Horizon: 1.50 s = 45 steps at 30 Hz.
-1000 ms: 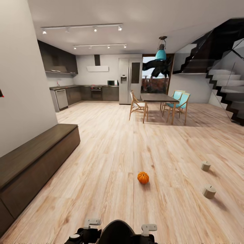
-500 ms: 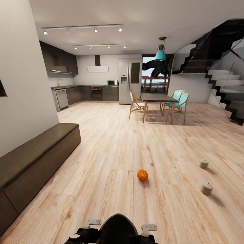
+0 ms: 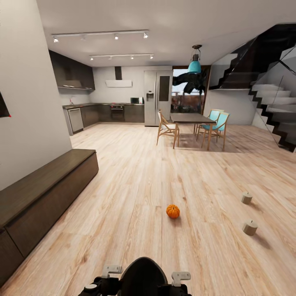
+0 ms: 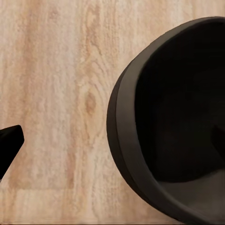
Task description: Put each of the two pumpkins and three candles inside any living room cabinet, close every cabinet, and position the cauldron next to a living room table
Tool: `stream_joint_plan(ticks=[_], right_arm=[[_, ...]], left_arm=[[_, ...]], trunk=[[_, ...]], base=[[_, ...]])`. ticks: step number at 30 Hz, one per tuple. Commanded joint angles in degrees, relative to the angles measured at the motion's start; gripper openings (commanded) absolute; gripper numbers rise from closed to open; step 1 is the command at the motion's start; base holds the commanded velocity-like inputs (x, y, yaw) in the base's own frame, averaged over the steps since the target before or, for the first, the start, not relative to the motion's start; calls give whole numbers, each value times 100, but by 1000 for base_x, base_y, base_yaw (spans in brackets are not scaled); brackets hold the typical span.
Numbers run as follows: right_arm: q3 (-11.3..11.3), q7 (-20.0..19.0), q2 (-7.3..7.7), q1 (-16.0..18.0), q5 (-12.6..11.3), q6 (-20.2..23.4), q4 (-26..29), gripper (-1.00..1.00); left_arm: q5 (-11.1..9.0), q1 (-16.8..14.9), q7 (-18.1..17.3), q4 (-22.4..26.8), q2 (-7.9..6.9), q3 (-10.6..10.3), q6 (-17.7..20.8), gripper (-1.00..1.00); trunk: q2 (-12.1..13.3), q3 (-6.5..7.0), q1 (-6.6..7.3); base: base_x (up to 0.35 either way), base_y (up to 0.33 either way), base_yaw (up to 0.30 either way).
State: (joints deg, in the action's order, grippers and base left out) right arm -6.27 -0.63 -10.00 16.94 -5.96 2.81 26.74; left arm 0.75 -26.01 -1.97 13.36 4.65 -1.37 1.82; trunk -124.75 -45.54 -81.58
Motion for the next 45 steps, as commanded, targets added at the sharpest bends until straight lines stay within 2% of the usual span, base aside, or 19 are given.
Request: stream_joint_plan(ticks=[1, 4, 6, 7, 10, 12, 15, 17, 22, 42, 45], right_arm=[[-6, 6, 0, 6, -60, 32, 11, 100], [-6, 74, 0, 133, -65, 258, 19, 100], [-6, 173, 0, 299, -68, 672, 21, 100], [-6, 233, 0, 429, -70, 936, 22, 100], [-6, 309, 0, 732, -82, 1277, 17, 100], [-6, 479, 0, 973, -206, 1539, 5, 100], [-8, 900, 0, 1179, -428, 1859, 0, 100], [-7, 1088, 0, 1248, -520, 1973, -18, 100], [-17, 1248, 0, 1306, -597, 2093, -43, 100], [-23, 1285, 0, 1321, -626, 2338, -110, 100], [-23, 1285, 0, 1321, -626, 2353, -124, 100]], left_arm=[[6, -1, -5, 9, -1, -12, 64, 100], [-4, -25, -4, 66, 6, -12, 367, 100], [-9, -99, -5, 194, 3, -12, 692, 100], [-12, -168, -3, 283, 3, -12, 943, 100], [-7, -438, 10, 378, 5, -12, 1455, 100], [11, -722, 28, 386, 3, -8, 1818, 100], [23, -940, 19, 390, 0, 13, 2121, 100], [19, -1013, 7, 373, -4, 22, 2191, 100], [1, -1074, -1, 225, -17, 28, 2190, 100], [2, -1065, 50, 158, -25, 25, 2195, 100], [-1, -1064, 49, 158, -25, 24, 2194, 100]], trunk=[[-2, -6, 1], [-2, -6, 1], [-2, -6, 1], [-2, -6, 1], [-2, -6, 1], [-2, -6, 1], [-2, -6, 1], [-2, -6, 1], [-2, -6, 1], [-2, -6, 1], [-123, -60, -65]], base=[[-17, 4, 0], [-9, 2, 0], [-4, 1, 0], [-2, 0, 0], [-1, 0, 0], [0, 0, 0], [0, 0, 0], [0, 0, 0], [0, 0, 0], [0, 0, 0], [0, 0, 0]])
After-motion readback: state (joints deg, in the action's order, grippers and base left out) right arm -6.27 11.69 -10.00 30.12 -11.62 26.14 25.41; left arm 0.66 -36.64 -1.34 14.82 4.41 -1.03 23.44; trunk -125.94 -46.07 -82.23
